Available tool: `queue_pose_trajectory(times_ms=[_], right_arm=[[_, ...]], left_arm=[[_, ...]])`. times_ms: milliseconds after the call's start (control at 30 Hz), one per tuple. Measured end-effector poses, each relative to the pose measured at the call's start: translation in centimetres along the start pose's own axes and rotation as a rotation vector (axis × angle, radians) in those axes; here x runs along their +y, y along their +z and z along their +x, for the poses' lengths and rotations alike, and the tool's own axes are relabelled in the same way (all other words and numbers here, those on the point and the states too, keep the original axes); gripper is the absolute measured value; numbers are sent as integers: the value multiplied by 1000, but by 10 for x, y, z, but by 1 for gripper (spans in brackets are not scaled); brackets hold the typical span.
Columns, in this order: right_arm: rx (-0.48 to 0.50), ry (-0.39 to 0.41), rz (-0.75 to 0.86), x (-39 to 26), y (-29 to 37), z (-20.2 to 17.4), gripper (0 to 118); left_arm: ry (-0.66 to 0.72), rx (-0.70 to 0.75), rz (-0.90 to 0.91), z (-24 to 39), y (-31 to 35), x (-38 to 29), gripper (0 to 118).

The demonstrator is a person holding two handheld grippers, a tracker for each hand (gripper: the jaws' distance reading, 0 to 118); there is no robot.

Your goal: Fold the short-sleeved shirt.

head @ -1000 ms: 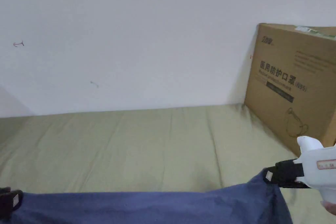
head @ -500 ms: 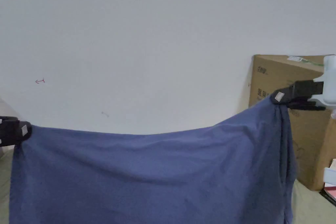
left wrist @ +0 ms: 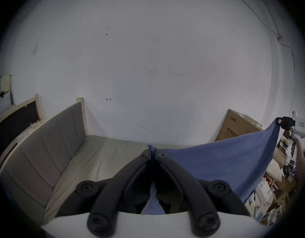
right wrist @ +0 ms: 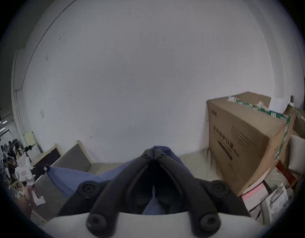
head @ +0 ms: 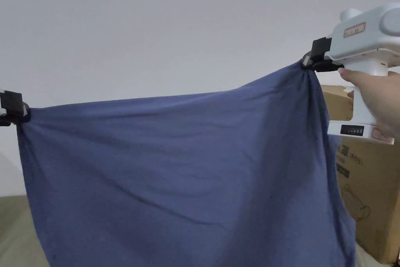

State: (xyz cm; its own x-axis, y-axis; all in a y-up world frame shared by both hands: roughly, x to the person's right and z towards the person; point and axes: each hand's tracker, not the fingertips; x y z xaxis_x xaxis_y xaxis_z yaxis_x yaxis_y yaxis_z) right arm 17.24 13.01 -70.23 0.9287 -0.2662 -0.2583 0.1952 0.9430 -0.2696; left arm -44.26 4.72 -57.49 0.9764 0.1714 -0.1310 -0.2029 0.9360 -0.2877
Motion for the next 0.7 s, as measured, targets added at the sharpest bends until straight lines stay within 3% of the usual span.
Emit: queue_pose_trajectory(times_ms=[200, 367, 500, 700], right_arm=[[-46, 102, 110, 13, -29, -16, 0], [-61, 114, 119, -31, -49, -10, 0], [-78, 94, -70, -128, -74, 18, 0], [-103, -17, -527, -361, -54, 73, 0]], left_arm=[[2, 31, 87, -1, -37, 23, 2], [4, 59, 77, -3, -66, 1, 2], [10, 58, -80, -25, -109, -72, 2], [79, 0, -442, -36, -96, -269, 2]])
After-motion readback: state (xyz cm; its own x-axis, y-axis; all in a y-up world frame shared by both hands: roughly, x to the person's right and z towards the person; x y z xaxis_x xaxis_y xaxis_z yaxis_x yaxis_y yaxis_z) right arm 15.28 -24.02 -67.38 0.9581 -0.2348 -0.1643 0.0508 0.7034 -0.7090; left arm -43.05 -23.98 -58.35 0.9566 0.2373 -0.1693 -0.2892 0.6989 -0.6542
